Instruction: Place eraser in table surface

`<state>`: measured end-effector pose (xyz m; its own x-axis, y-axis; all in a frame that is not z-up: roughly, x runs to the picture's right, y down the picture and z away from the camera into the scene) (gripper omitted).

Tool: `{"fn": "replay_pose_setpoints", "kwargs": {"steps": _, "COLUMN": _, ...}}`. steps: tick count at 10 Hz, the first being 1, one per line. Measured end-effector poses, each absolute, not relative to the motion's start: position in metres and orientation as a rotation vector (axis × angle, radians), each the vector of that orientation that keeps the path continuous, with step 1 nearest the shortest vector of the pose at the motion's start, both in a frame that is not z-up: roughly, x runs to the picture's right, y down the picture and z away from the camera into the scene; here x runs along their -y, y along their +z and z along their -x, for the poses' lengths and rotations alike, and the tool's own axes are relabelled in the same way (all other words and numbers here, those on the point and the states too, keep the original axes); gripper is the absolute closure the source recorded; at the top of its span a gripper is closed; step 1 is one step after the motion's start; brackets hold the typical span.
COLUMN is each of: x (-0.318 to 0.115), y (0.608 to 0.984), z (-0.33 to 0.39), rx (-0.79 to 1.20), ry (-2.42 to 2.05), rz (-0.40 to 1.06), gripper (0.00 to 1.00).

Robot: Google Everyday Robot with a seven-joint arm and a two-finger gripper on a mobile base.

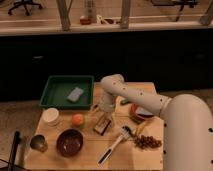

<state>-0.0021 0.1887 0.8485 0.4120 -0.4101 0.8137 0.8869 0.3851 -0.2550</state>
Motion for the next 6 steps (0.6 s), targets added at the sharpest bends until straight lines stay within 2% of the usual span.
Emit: {"fn": "replay_pose_setpoints", "kwargs": {"steps": 6, "x": -0.188, "y": 0.848, "z": 0.0028, "rx": 0.726, "ry": -0.94, "rz": 0.774, "gripper": 0.2}}
